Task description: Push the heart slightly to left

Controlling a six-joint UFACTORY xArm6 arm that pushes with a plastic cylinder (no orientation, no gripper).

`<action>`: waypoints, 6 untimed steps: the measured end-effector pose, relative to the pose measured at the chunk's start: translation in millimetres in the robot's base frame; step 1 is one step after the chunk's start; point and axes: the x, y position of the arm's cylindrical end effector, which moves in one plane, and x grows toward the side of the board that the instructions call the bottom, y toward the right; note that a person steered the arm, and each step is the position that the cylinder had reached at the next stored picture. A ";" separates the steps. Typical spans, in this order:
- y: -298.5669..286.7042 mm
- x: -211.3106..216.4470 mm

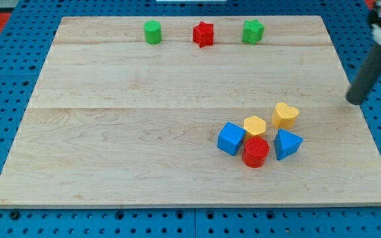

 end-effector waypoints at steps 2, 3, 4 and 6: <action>-78.0 62.1; -128.7 29.5; -162.4 -13.9; -157.6 -14.5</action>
